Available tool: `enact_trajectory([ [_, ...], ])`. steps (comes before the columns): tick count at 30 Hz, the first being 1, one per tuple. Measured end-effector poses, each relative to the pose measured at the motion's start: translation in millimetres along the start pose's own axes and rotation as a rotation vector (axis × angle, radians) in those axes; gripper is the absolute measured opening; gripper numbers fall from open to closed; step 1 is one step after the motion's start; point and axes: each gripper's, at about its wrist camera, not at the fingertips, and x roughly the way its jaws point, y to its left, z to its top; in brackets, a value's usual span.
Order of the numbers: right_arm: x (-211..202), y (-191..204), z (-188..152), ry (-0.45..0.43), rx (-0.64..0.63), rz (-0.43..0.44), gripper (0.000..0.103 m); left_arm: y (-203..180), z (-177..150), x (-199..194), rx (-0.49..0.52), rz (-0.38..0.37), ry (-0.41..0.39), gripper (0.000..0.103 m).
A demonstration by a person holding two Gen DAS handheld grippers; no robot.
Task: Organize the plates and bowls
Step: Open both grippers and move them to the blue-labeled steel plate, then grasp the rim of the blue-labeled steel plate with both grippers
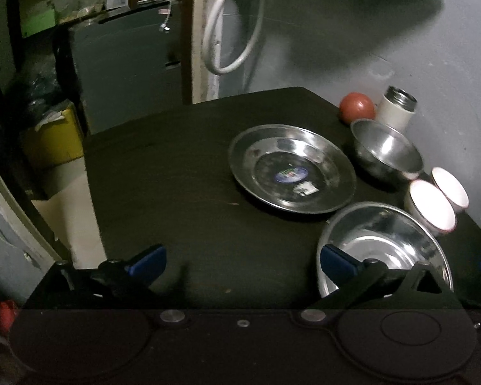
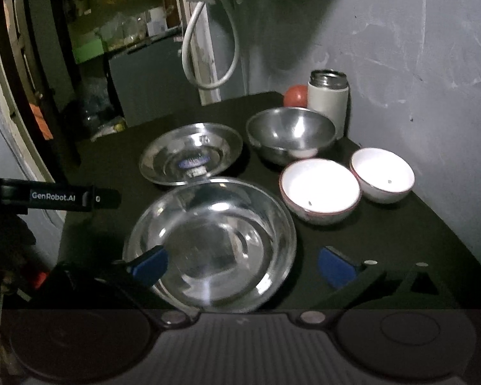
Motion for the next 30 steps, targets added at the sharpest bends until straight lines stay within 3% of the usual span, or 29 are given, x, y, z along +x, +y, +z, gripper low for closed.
enact_trajectory([
  [16, 39, 23, 37, -0.026, 0.04, 0.037, 0.103, 44, 51, 32, 0.021, 0.019, -0.025, 0.102],
  [30, 85, 27, 69, -0.005, 0.071, 0.032, 0.102, 34, 94, 87, 0.051, -0.085, 0.014, 0.102],
])
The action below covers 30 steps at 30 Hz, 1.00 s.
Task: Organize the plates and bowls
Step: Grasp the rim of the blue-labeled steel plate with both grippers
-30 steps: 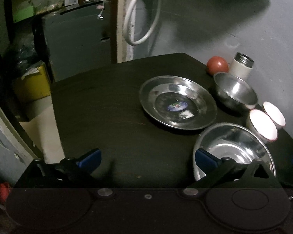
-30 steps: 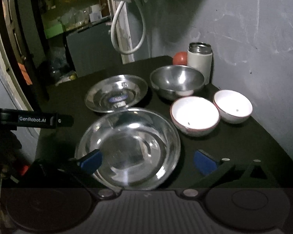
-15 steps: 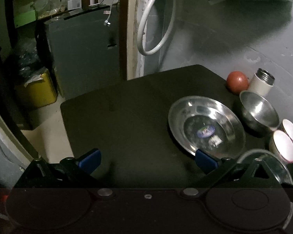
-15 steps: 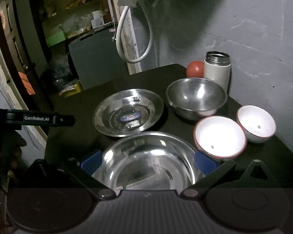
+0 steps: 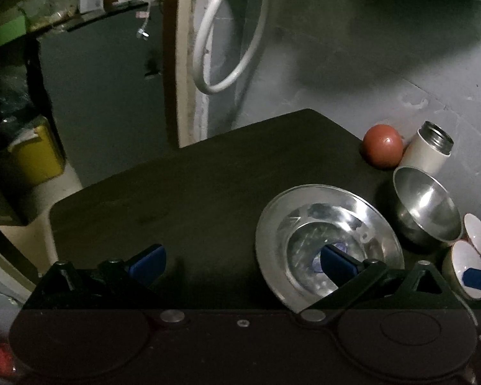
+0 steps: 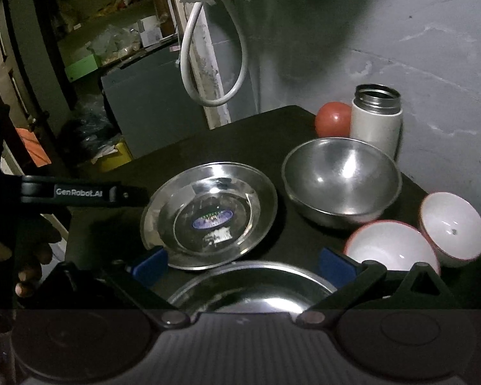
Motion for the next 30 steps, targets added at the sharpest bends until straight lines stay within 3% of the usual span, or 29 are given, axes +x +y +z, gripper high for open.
enact_trajectory([
  [7, 20, 0, 9, 0.013, 0.005, 0.004, 0.095, -4, 8, 19, -0.005, -0.026, 0.023, 0.101],
  [13, 34, 3, 10, 0.029, -0.019, -0.005, 0.083, -3, 8, 28, -0.033, -0.034, 0.029, 0.091],
  [23, 49, 0, 15, 0.051, -0.024, -0.031, 0.067, -5, 7, 35, -0.03, -0.055, 0.045, 0.061],
  [30, 57, -3, 13, 0.067, -0.013, -0.04, 0.046, -4, 5, 38, -0.045, -0.052, 0.061, 0.038],
])
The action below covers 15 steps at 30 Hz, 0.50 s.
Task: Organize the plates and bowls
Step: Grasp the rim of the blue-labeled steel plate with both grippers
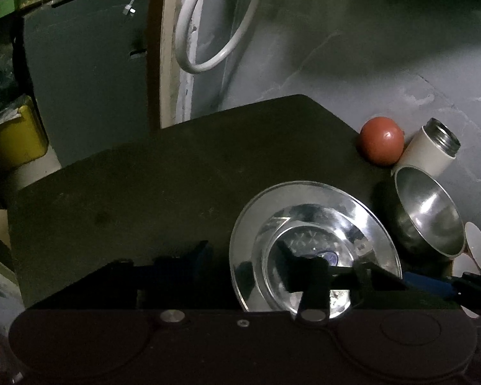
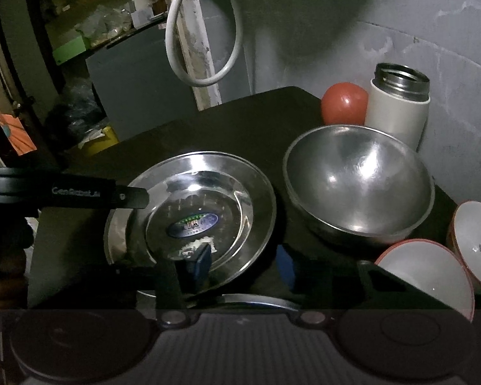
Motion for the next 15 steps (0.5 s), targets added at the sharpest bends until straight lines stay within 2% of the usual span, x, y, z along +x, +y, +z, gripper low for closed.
enact_trajectory([
  [3, 3, 0, -1, 0.005, 0.0, -0.003, 0.039, 1, -2, 2, -0.006, -0.003, 0.011, 0.03],
  [6, 3, 2, -1, -0.001, -0.009, -0.012, 0.037, 0, -5, 2, 0.003, -0.01, 0.013, 0.028],
  [9, 3, 4, -2, -0.009, -0.025, -0.023, 0.034, -1, -8, 1, 0.024, 0.0, 0.005, 0.021],
  [15, 0, 6, -3, -0.022, -0.034, -0.022, 0.031, 1, -12, -5, 0.035, 0.005, -0.007, 0.021],
])
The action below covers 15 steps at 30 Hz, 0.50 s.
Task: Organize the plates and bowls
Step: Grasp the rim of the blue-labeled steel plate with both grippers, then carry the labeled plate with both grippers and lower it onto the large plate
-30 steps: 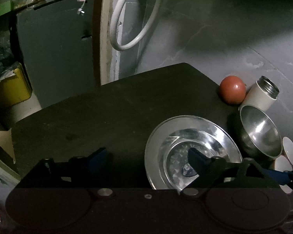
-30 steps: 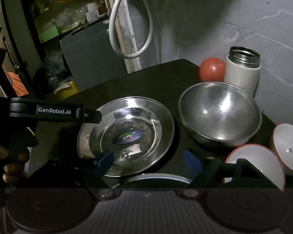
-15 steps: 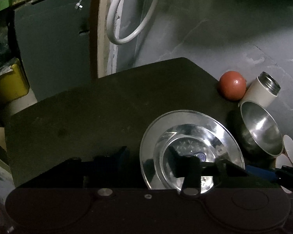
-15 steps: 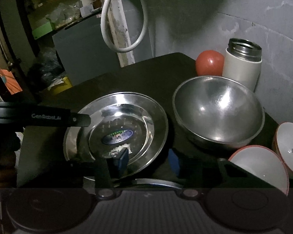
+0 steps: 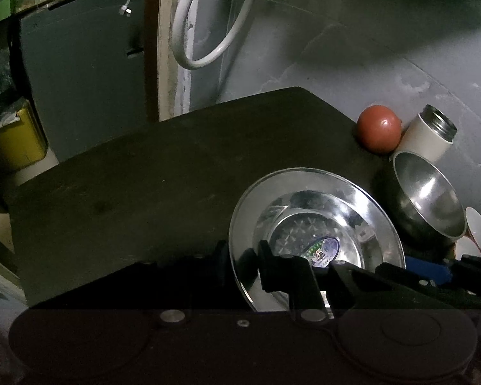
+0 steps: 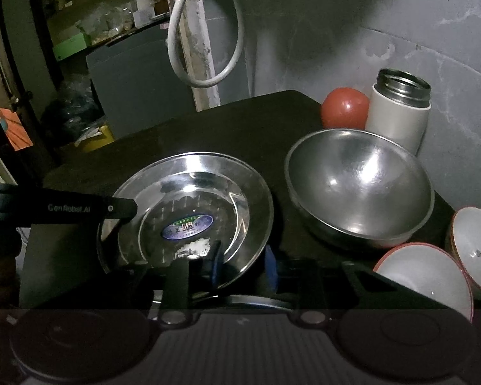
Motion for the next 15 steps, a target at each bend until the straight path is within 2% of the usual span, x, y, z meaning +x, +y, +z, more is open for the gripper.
enact_trajectory([
  [9, -22, 5, 4, -0.052, -0.007, 0.015, 0.031, -5, -1, -28, -0.004, 0.018, -0.064, 0.021],
  [15, -45, 1, 4, -0.089, -0.001, 0.013, 0.031, -15, -2, -50, -0.006, 0.0, -0.1, 0.02],
])
